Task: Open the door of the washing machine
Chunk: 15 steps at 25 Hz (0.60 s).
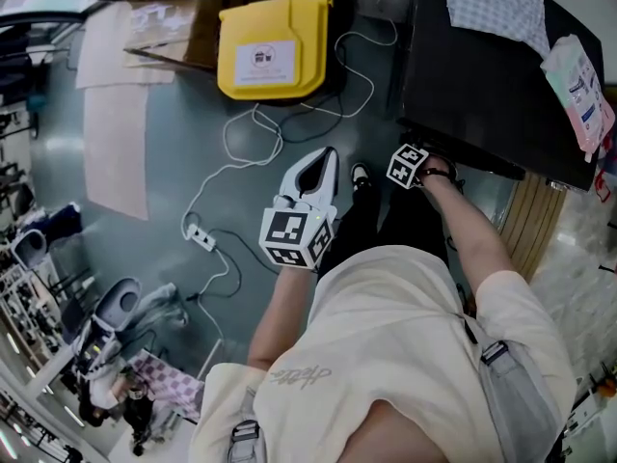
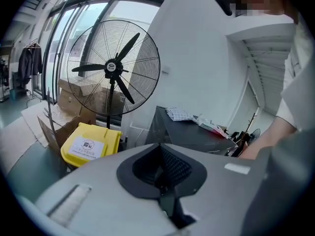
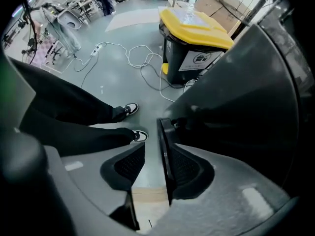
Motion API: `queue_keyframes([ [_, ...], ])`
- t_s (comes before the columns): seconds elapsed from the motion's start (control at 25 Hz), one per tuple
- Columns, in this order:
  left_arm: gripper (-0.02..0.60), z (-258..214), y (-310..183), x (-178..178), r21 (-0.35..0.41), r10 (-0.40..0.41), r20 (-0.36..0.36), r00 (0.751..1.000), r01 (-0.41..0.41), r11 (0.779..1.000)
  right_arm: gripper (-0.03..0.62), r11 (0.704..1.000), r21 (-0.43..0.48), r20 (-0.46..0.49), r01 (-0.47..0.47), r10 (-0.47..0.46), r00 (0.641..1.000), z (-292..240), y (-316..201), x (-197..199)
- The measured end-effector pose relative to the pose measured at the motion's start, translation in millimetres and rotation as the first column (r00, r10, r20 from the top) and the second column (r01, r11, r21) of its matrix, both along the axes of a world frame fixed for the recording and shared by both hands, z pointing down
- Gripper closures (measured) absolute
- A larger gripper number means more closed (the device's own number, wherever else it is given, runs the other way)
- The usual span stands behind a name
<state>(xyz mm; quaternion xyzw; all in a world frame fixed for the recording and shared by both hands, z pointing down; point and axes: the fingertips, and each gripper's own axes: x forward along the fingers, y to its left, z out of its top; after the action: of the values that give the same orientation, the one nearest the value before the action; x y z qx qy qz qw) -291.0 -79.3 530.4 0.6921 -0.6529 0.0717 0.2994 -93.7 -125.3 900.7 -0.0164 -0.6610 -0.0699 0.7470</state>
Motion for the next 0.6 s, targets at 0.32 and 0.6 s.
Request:
queue_keyframes([
  [0.32,0.563,-0.9,11.2,-3.1,0.000,0.011,0.006,1.000,-0.011,1.000,0.444,0.999,-0.019,-0.006,-0.036,0.036,0.999,-1.4,1.1,-0.7],
  [0.6,0.565,0.6,15.2,2.4,0.004,0.035,0.006,0.999,-0.035,0.999,0.459,1.000,-0.015,0.002,-0.020,0.020,1.000,-0.9,11.4,1.6],
])
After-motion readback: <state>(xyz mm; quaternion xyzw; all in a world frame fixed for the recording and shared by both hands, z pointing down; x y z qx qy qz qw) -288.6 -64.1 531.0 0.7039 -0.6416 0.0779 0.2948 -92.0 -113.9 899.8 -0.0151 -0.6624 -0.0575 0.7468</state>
